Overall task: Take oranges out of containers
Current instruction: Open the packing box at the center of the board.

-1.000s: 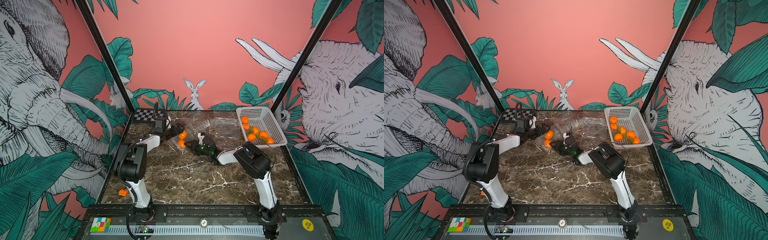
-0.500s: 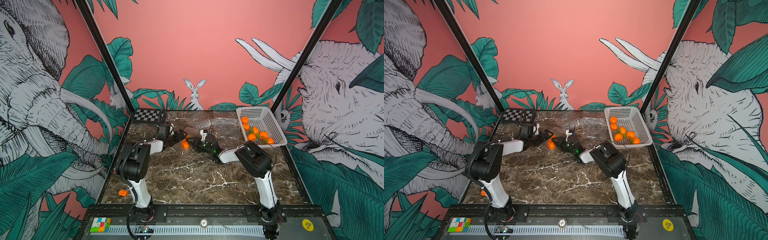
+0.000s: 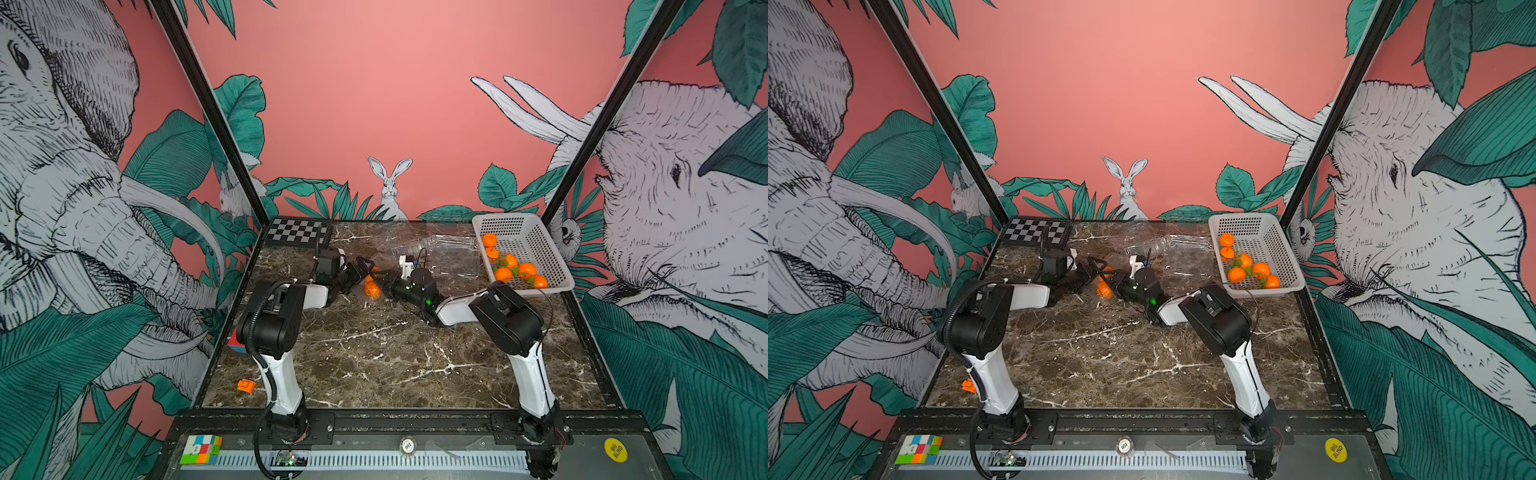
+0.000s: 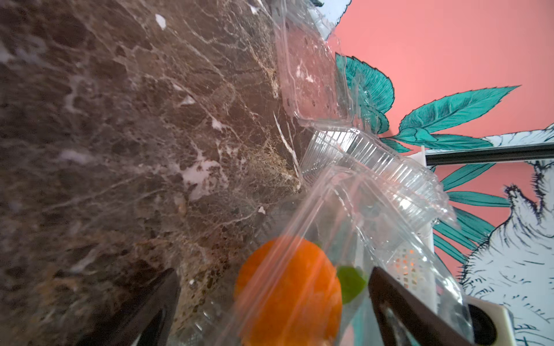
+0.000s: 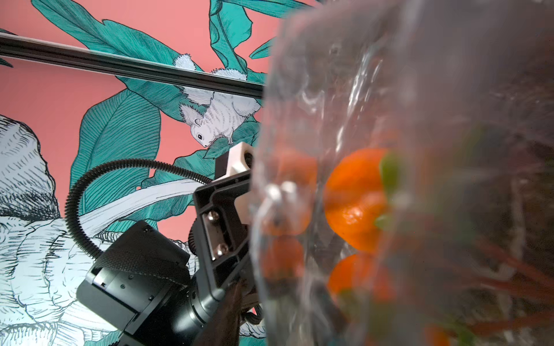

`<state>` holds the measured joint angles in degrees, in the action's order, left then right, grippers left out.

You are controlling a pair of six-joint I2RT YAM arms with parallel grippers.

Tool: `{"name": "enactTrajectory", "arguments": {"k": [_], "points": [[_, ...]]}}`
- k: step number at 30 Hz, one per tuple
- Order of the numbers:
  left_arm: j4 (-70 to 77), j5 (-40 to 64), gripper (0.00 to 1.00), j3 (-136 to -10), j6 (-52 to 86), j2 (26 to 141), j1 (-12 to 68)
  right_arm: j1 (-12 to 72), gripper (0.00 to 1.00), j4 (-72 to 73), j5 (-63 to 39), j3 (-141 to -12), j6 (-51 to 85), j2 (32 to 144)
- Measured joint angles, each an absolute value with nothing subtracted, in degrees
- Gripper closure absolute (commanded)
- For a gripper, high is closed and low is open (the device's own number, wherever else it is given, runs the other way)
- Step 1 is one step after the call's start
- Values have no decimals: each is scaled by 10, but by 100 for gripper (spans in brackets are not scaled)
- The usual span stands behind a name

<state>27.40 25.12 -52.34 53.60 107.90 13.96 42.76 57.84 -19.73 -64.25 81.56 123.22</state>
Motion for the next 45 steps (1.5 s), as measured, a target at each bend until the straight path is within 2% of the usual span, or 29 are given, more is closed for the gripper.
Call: {"name": "enactTrajectory", "arguments": {"k": [22, 45], "points": [[347, 234, 1, -500, 619, 1088, 140, 436, 62, 718, -175, -658, 886, 1282], [372, 224, 1, -493, 660, 1089, 146, 457, 62, 773, -128, -649, 966, 1305]]}}
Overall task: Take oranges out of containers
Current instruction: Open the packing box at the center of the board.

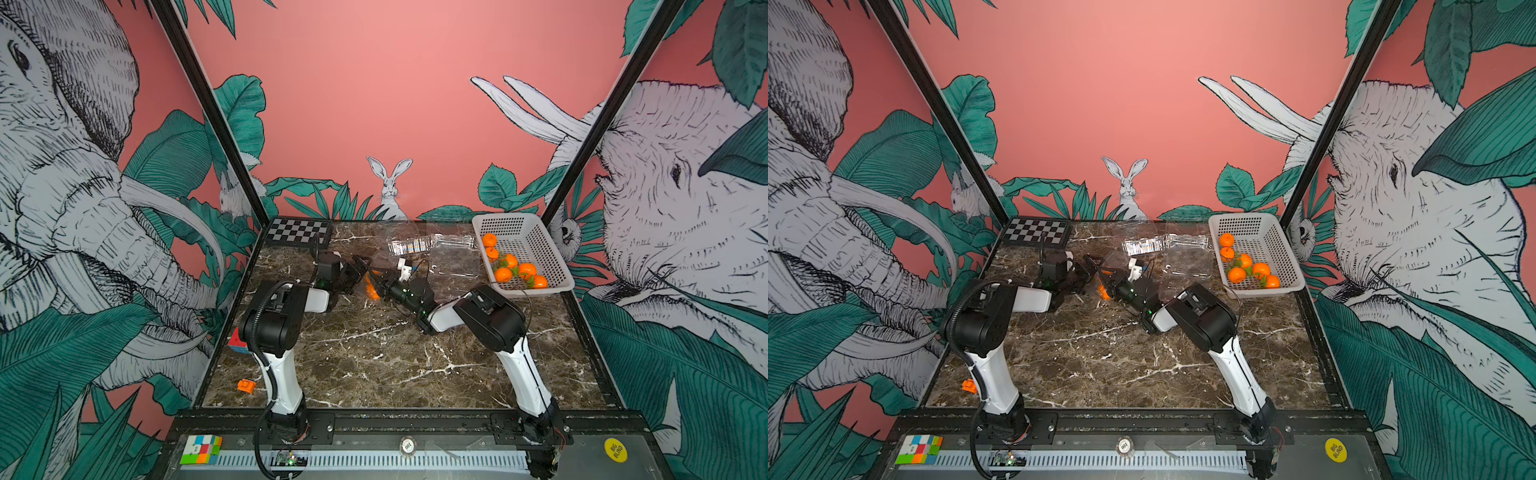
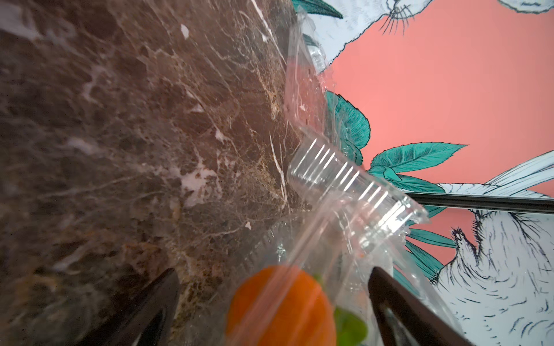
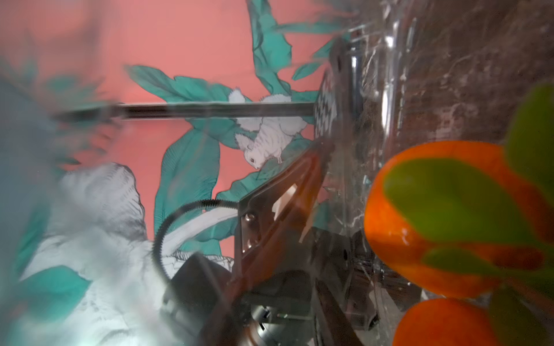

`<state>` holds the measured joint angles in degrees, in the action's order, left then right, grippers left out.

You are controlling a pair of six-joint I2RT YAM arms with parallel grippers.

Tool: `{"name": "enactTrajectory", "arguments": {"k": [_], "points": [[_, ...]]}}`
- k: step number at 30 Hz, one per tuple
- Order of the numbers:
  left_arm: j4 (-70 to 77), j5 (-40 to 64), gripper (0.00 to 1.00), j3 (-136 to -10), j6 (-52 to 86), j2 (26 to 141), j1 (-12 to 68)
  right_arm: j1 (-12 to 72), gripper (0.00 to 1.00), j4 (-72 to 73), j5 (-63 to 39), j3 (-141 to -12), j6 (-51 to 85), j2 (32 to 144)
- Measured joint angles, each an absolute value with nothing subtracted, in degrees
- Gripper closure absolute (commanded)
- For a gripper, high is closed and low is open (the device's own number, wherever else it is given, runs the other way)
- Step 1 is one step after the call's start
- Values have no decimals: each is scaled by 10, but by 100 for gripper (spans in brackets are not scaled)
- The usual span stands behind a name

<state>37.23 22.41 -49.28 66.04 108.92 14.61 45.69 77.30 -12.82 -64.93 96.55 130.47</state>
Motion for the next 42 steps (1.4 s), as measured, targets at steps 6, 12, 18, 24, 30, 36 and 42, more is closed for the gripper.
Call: {"name": "enactTrajectory", "arguments": {"k": [6, 12, 18, 24, 30, 36, 42], "points": [[388, 225, 1, -490, 674, 1089, 147, 469, 62, 773, -122, -647, 990, 1305], [385, 235, 1, -489, 670, 1087, 150, 474, 60, 770, -127, -621, 985, 1301], [331, 260, 1, -489, 648, 1058, 133, 470, 52, 733, -147, -601, 956, 1260], [262, 272, 1, -490, 614, 997, 91, 463, 41, 642, -178, -595, 893, 1190], [216, 272, 1, -483, 589, 935, 48, 453, 26, 510, -204, -615, 805, 1120], [149, 265, 1, -480, 557, 868, 34, 440, 5, 375, -221, -636, 714, 1078], [58, 232, 1, -489, 505, 775, 32, 433, 1, 167, -225, -734, 577, 1058]]}}
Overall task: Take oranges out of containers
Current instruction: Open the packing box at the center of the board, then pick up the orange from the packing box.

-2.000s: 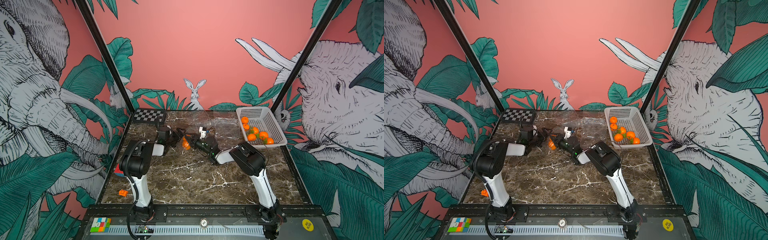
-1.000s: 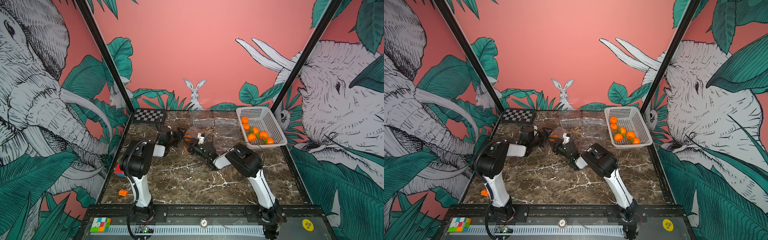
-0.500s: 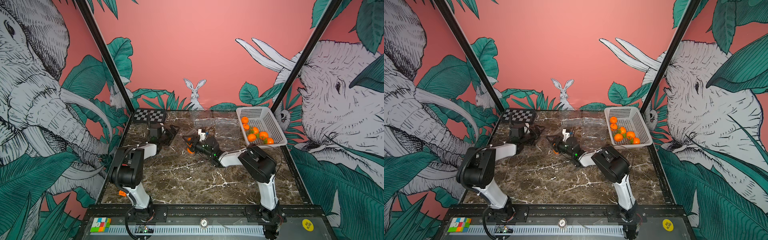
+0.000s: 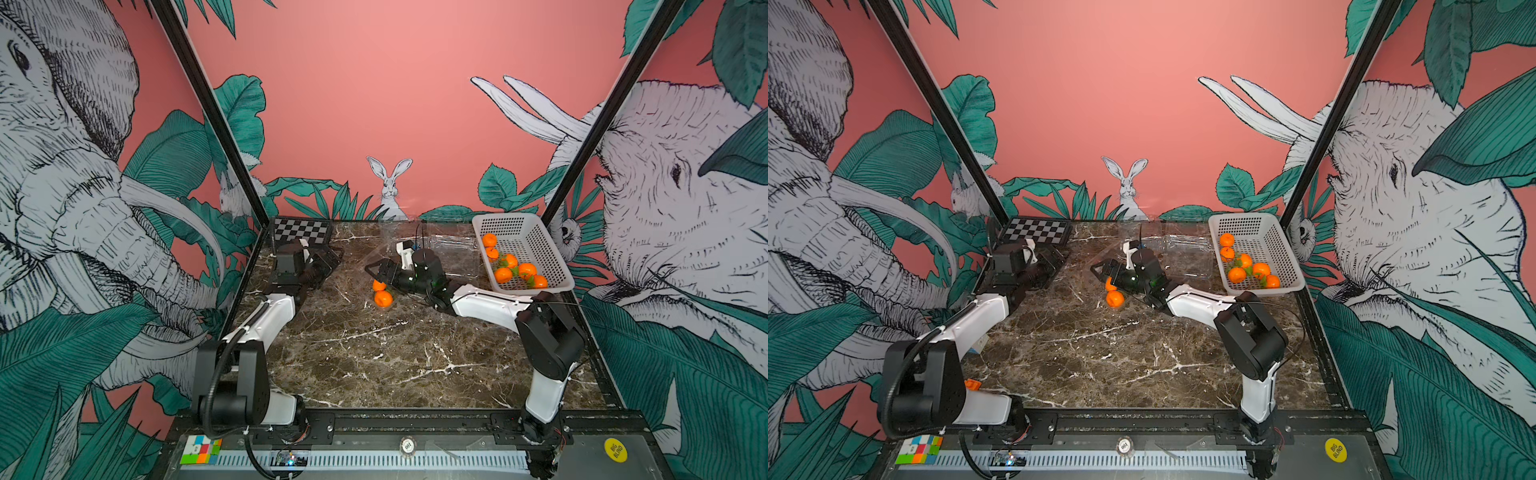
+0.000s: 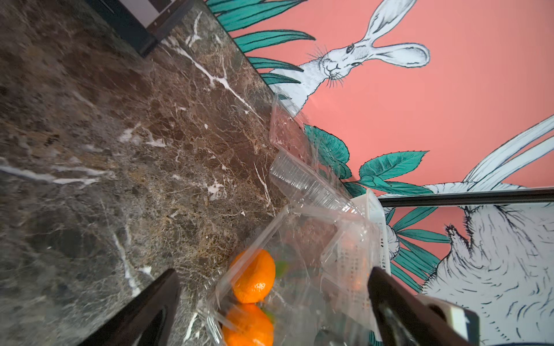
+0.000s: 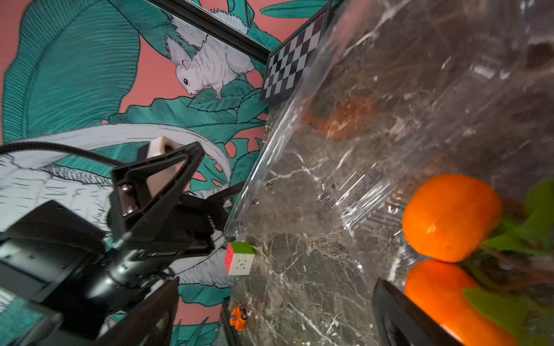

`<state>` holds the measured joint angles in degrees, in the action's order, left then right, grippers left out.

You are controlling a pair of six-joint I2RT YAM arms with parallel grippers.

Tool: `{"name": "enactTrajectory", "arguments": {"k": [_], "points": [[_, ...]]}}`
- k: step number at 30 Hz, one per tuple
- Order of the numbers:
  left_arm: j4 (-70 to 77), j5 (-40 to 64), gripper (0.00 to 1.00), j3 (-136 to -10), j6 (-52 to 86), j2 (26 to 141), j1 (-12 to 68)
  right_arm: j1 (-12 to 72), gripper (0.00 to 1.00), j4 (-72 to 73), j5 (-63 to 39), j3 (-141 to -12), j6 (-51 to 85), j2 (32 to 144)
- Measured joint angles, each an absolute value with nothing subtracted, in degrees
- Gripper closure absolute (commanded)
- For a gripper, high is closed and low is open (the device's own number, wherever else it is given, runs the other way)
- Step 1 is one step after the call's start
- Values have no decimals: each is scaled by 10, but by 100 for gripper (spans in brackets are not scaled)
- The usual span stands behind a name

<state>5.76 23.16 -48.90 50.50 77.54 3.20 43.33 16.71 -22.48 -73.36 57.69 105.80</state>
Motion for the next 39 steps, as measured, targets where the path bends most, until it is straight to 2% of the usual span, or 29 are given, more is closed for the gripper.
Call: {"name": "enactTrajectory", "arguments": {"k": [9, 17, 25, 34, 39], "points": [[-8, 211, 1, -501, 466, 698, 32, 441, 1, 8, -260, -900, 465, 1096], [-15, 218, 1, -497, 459, 697, 58, 446, 1, -97, -240, -858, 416, 1098], [8, 216, 1, -479, 462, 712, 154, 446, 1, -209, -149, -861, 326, 1057], [60, 222, 1, -408, 517, 724, 171, 446, 18, -230, -95, -891, 282, 1138], [80, 229, 1, -384, 534, 716, 171, 451, 22, -243, -85, -924, 265, 1191]]}}
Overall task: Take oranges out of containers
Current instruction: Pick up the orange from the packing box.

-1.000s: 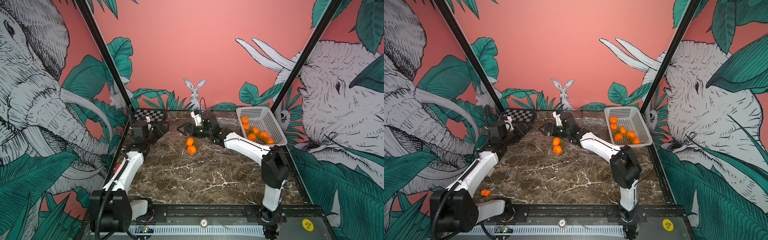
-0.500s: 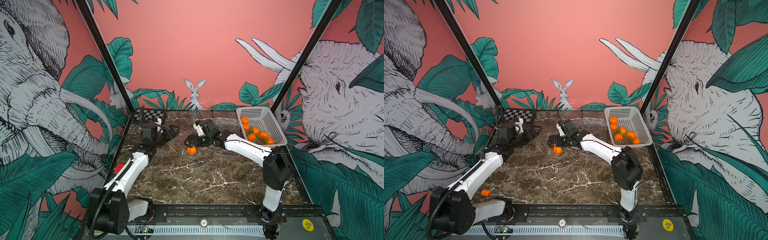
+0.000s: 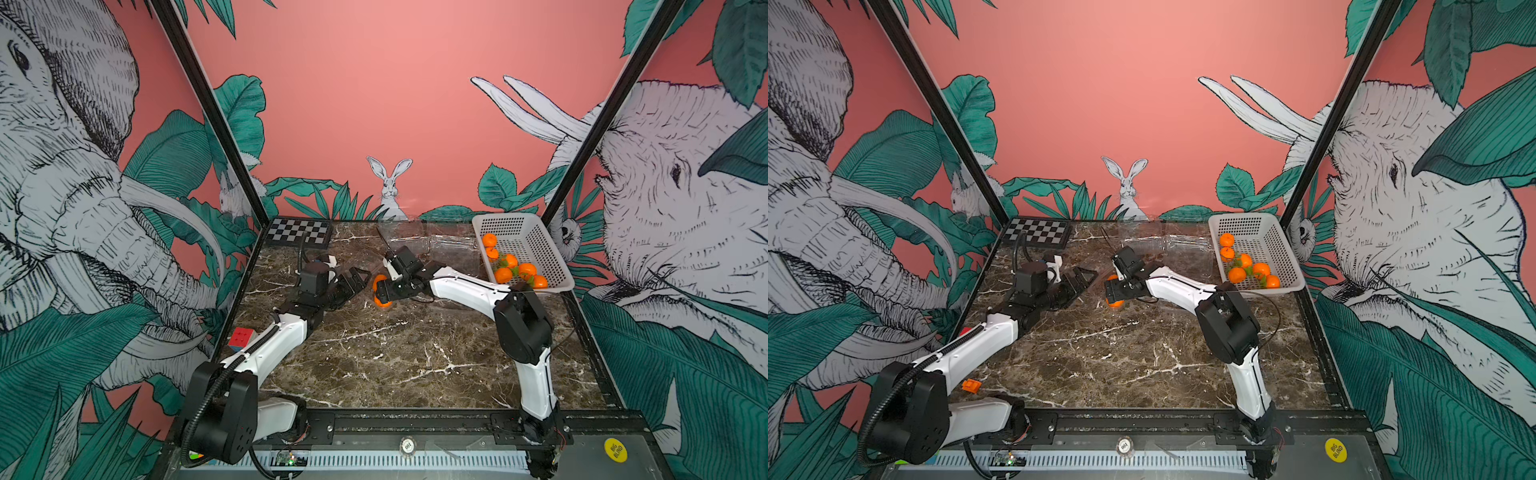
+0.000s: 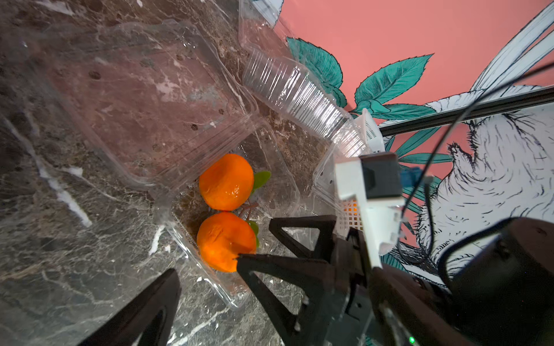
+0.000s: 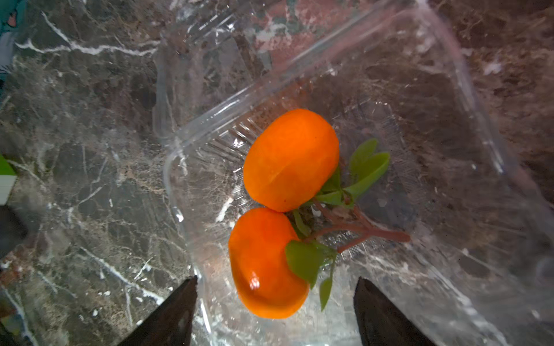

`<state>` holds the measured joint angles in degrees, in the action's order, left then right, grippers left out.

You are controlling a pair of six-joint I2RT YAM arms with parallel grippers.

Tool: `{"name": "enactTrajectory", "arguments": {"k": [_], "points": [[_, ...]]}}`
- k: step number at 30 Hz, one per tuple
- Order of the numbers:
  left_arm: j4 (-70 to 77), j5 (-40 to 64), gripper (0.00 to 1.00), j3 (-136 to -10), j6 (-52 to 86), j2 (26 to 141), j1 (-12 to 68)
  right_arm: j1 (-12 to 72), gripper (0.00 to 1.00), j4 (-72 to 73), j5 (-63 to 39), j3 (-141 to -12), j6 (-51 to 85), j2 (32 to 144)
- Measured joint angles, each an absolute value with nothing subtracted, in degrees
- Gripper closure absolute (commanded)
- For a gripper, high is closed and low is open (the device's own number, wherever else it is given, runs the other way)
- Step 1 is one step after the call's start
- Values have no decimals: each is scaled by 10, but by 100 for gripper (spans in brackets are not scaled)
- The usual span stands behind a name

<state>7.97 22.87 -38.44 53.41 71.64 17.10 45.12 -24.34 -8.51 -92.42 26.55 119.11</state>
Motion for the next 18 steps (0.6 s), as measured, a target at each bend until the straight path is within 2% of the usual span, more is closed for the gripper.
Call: {"name": "enactTrajectory", "arguments": {"k": [9, 18], "points": [[110, 240, 1, -358, 552, 719, 171, 465, 33, -267, -67, -956, 248, 1207], [121, 246, 1, -351, 557, 726, 171, 477, 37, -302, -32, -974, 233, 1230]]}}
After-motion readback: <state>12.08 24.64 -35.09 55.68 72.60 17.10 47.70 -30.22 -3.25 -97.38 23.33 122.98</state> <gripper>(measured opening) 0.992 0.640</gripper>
